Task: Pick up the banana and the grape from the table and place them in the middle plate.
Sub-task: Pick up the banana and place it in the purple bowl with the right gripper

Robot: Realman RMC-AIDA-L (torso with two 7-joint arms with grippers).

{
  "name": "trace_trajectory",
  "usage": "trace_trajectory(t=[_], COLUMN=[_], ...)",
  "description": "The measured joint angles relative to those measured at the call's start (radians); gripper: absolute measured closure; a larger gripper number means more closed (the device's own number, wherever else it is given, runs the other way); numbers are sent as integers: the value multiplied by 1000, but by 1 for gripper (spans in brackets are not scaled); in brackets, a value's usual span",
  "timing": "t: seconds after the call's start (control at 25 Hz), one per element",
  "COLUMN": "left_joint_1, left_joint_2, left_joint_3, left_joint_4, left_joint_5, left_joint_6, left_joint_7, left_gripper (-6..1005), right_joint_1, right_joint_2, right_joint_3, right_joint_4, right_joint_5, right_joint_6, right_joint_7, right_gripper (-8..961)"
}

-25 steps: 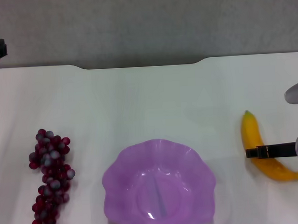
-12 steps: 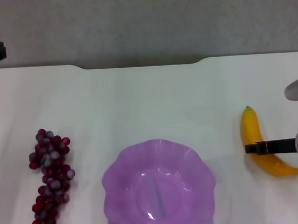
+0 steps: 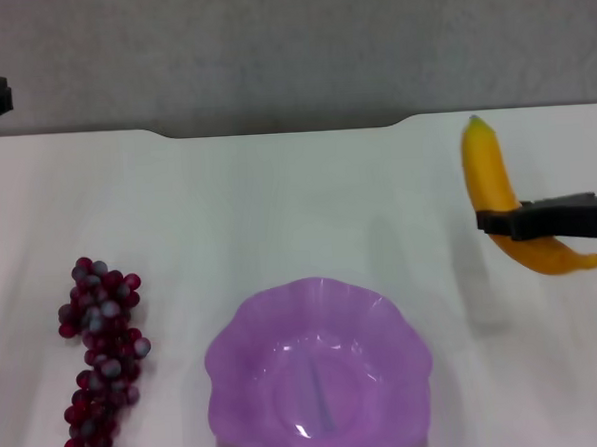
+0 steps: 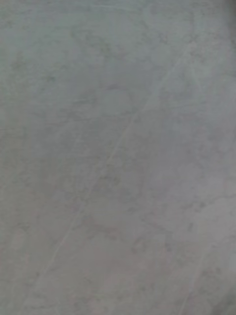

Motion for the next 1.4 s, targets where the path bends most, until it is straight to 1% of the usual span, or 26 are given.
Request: trace_trajectory(t=[0.16, 0.32, 0.72, 1.0, 1.16, 1.28, 1.32, 1.36, 1.4], left_joint_1=[-3, -4, -3, -7, -10, -11, -11, -11, -11], left_joint_2=[0, 1, 1, 1, 1, 1, 1, 1, 1], left_joint_3=[4, 3, 2, 0, 2, 7, 7, 7, 7], left_joint_4=[-2, -5, -16, -15, -14, -10, -9, -8, -8], left_joint_5=[0, 0, -3, -3, -3, -3, -3, -3, -3], left_joint_6=[-6, -6, 0, 4, 10, 17, 18, 18, 19], left_joint_7=[0, 0, -2, -4, -4, -4, -4, -3, -3], left_gripper=[198, 198, 199, 199, 199, 199, 199, 199, 199], right_joint_1=[-1, 11, 90, 107, 135, 179, 210, 210, 227], right_joint_2=[1, 2, 3, 2, 2, 3, 2, 2, 2], right_joint_3=[-31, -95, -255, -310, -343, -372, -393, -393, -406], right_joint_4=[-68, -99, -94, -96, -60, 10, 61, 61, 88], right_joint_5=[3, 14, 53, 76, 77, 93, 110, 110, 122], right_joint_6=[38, 46, 55, 66, 68, 56, 44, 44, 35], right_joint_7=[-2, -2, -2, -2, -2, -2, -2, -2, -2], right_gripper=[432, 432, 432, 432, 433, 433, 433, 432, 432])
